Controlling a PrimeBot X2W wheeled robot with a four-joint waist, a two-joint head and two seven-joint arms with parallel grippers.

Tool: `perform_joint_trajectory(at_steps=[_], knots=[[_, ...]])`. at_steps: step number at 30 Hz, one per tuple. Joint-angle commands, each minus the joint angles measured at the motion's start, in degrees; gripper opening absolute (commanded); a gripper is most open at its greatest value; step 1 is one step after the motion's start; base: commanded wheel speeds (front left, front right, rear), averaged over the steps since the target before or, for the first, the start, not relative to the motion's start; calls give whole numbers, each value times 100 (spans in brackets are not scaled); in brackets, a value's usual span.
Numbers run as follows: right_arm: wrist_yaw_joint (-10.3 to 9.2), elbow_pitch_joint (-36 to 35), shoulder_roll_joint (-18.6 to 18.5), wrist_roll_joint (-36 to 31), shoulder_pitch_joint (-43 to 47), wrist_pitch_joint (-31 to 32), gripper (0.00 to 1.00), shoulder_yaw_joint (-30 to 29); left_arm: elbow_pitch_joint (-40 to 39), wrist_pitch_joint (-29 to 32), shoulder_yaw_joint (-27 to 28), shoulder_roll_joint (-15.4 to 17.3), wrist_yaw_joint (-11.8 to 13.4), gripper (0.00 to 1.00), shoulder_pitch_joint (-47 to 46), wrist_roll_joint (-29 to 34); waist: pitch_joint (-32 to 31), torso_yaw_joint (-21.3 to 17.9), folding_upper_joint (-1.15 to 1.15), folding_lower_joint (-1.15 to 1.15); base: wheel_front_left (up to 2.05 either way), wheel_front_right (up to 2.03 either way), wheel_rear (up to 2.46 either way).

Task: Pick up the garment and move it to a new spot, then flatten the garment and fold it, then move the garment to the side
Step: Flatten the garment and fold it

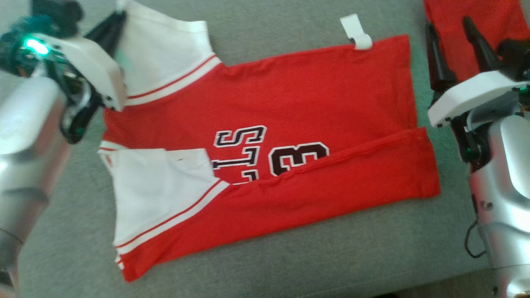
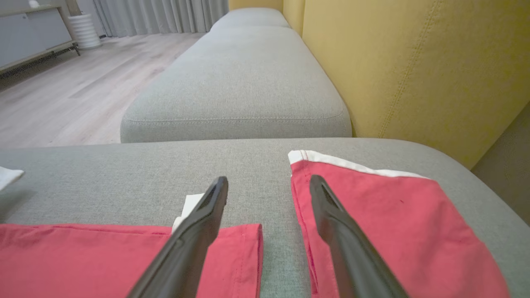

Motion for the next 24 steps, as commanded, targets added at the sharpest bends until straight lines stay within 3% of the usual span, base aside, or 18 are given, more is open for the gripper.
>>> perform_joint_trajectory(at_steps=[1,9,24], knots=[[21,-104,-85,-23,-113,29,100,82,-203,-134,128,171,9,0,-93,60,-204,236,0,0,0,0,0],[21,720,-453,128,-161,280,100,295,-980,-662,-110,83,27,0,333,161,-507,726,0,0,0,0,0],[21,2496,-704,342,-858,728,100,177,-2442,-530,-318,325,351,0,792,257,-345,1223,0,0,0,0,0]])
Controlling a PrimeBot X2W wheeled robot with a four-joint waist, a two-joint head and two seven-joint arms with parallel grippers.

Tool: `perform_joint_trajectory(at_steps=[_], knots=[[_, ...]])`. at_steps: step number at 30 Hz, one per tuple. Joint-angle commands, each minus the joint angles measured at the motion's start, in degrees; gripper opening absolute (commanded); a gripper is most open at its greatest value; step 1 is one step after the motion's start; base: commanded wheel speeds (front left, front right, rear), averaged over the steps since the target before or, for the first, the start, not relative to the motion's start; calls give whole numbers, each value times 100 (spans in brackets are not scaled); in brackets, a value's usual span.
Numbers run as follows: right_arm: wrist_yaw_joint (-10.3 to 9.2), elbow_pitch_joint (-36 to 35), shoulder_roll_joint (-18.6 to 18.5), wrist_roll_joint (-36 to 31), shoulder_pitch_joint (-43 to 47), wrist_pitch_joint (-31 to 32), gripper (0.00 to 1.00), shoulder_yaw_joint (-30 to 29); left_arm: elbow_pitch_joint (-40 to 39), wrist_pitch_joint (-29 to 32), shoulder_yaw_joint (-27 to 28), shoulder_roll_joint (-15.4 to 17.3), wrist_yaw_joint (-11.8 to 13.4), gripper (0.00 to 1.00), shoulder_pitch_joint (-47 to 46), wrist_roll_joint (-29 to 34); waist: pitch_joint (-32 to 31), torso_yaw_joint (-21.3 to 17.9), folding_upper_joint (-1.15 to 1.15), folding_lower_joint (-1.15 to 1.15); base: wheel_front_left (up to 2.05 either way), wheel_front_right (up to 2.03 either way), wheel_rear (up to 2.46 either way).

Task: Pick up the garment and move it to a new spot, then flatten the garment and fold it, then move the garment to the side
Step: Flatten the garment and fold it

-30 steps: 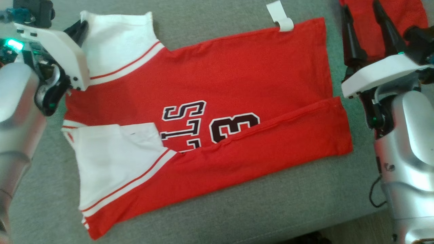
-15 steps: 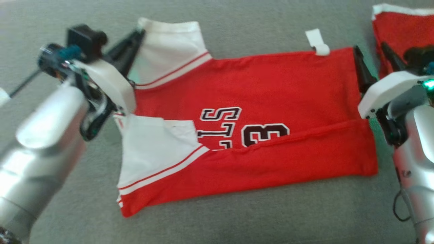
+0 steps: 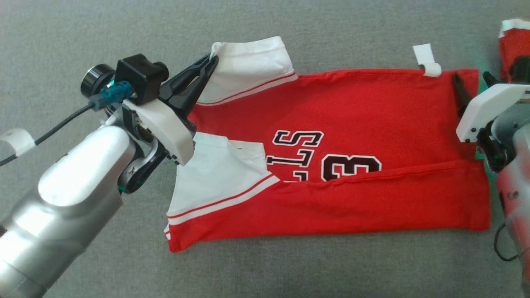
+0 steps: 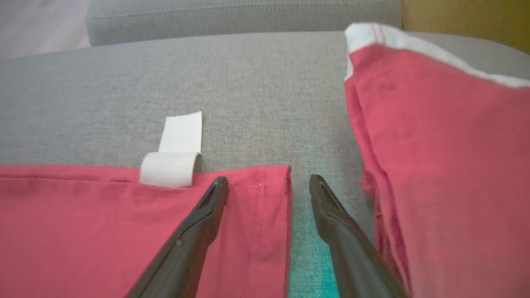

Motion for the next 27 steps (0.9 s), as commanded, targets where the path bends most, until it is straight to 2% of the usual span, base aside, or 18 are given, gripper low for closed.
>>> perform_joint_trajectory(at_steps=[1,9,10,11,12,19,23,27], knots=[[21,35,-106,-24,-208,21,100,29,-199,30,220,280,58,0,-150,21,86,61,0,0,0,0,0],[21,575,-29,-86,-493,-7,100,126,-332,110,205,335,102,0,-204,30,233,68,0,0,0,0,0],[21,613,-20,-74,-525,-21,96,163,-333,114,210,339,109,0,-214,26,245,58,0,0,0,0,0],[21,634,-9,-53,-561,-51,44,203,-326,116,218,347,114,0,-223,20,254,45,0,0,0,0,0],[21,635,-3,-24,-604,-104,0,242,-313,115,231,358,128,0,-232,16,259,27,0,0,0,0,0],[21,524,10,224,-839,-582,0,433,-104,-13,406,447,280,0,-315,-3,205,-117,0,0,0,0,0],[21,284,74,604,-941,-775,0,673,163,-150,581,523,374,0,-463,-6,188,-243,0,0,0,0,0],[21,-36,60,1014,-1053,-923,0,917,490,-279,708,538,346,0,-728,16,224,-354,0,0,0,0,0]])
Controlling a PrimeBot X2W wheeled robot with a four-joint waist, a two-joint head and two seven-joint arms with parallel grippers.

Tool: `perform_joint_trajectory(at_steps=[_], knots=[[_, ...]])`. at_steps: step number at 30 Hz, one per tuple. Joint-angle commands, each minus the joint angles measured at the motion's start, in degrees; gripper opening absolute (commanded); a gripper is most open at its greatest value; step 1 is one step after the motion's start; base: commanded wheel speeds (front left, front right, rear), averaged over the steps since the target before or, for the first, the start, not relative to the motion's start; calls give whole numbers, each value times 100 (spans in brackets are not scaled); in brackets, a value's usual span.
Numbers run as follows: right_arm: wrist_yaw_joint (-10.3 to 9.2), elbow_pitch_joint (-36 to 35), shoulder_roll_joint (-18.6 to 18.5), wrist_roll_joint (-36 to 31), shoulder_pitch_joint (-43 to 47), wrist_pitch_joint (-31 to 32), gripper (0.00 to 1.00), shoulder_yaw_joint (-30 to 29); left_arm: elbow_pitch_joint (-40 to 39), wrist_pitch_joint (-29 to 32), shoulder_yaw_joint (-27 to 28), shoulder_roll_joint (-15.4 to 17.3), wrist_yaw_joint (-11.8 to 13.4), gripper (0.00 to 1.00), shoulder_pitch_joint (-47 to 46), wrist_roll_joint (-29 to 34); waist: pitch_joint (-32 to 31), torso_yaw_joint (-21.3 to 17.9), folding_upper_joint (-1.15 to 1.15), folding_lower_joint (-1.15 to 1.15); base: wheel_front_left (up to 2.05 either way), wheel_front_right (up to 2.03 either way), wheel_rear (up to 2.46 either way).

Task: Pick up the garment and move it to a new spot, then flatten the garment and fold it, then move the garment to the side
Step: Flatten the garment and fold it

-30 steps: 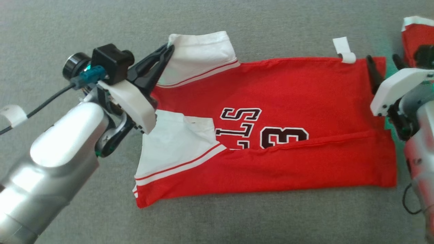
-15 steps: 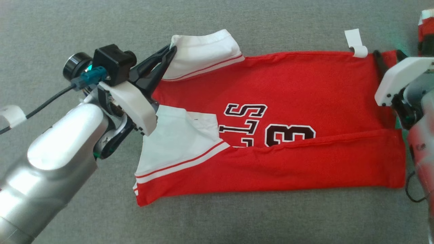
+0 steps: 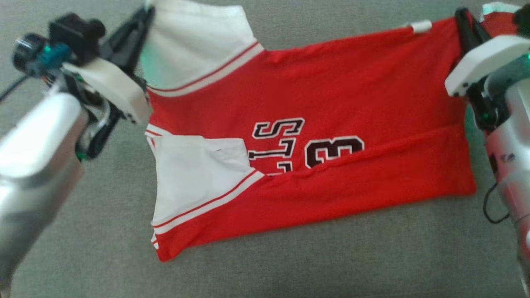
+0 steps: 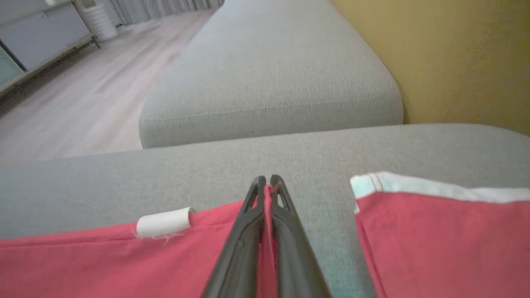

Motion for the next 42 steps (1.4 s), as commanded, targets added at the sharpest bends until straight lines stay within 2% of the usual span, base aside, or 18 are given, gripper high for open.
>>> perform_joint_trajectory(at_steps=[1,6,12,20,30,42], knots=[[21,-232,-9,97,-176,-92,0,95,-40,-70,333,249,-3,0,-386,37,28,-33,0,0,0,0,0],[21,-513,-39,439,-380,-342,0,324,452,-270,423,154,-71,0,-891,174,122,-116,0,0,0,0,0],[21,-530,-27,743,-628,-720,0,428,1102,-574,435,-67,-222,0,-1381,302,166,-142,0,0,0,0,0],[21,-517,-230,1276,-284,-733,0,877,1458,-839,161,-221,-438,0,-1052,301,-84,-15,0,0,0,0,0],[21,-882,-694,2041,432,-307,0,1405,681,-489,-101,86,-538,0,-87,-88,-496,152,0,0,0,0,0],[21,-1191,-1457,2652,1236,607,0,2110,-965,539,-393,905,-361,0,1069,-668,-886,296,0,0,0,0,0]])
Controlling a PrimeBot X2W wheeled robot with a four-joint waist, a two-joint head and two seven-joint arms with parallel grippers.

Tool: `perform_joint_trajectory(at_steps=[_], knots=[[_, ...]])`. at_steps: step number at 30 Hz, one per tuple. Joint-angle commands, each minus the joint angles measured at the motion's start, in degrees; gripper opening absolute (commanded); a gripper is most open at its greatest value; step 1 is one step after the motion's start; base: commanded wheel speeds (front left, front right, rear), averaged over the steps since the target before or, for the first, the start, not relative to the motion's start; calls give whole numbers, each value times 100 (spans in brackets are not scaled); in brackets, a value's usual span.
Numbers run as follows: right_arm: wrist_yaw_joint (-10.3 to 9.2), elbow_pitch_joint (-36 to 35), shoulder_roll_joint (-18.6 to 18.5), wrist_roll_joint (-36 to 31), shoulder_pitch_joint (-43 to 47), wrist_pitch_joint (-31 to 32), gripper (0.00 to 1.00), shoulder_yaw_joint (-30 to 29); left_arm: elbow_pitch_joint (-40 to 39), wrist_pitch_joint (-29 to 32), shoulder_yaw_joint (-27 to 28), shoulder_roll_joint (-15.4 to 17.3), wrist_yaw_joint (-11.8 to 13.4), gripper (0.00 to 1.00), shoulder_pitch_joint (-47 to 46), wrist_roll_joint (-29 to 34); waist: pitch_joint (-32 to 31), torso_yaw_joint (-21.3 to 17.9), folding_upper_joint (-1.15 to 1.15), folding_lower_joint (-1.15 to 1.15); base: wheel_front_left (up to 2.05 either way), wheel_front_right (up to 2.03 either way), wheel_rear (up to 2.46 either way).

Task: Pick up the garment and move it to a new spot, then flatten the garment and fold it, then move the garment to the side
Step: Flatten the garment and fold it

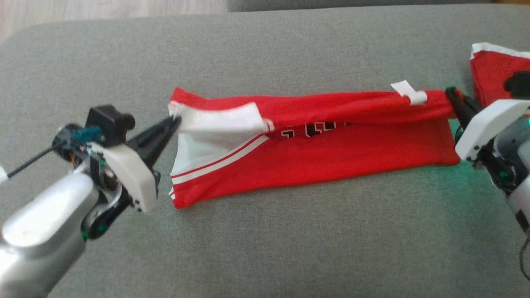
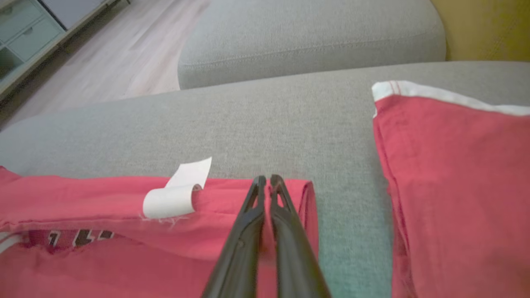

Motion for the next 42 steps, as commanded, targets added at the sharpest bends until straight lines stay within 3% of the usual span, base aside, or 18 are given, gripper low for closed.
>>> perform_joint_trajectory(at_steps=[1,10,19,20,21,22,32,36,42], knots=[[21,-209,-215,98,103,107,0,110,-291,126,215,364,40,0,-99,-111,-69,2,0,1,0,0,0],[21,-585,-631,426,321,679,0,518,-1219,982,14,921,121,0,278,-539,-181,-75,0,1,0,0,0],[21,-561,-770,488,374,1112,0,838,-1351,1116,-154,881,225,0,434,-525,-155,-145,0,1,0,0,0],[21,-532,-778,484,379,1159,20,863,-1332,1098,-170,861,236,33,455,-511,-164,-153,0,1,0,0,0],[21,-479,-777,491,382,1179,100,857,-1308,1076,-184,839,248,71,478,-500,-177,-162,0,1,0,0,0],[21,-423,-759,513,383,1200,100,838,-1281,1049,-195,818,263,100,500,-488,-193,-171,0,1,0,0,0],[21,-453,-704,658,175,709,100,439,-987,349,69,638,647,100,631,-408,-390,-256,0,1,0,0,0],[21,-553,-677,657,73,358,100,222,-879,-304,427,500,958,100,643,-405,-481,-285,0,1,0,0,0],[21,-684,-474,430,27,-643,100,-162,-790,-1521,1060,184,1466,100,787,-462,-611,-287,0,1,0,0,0]])
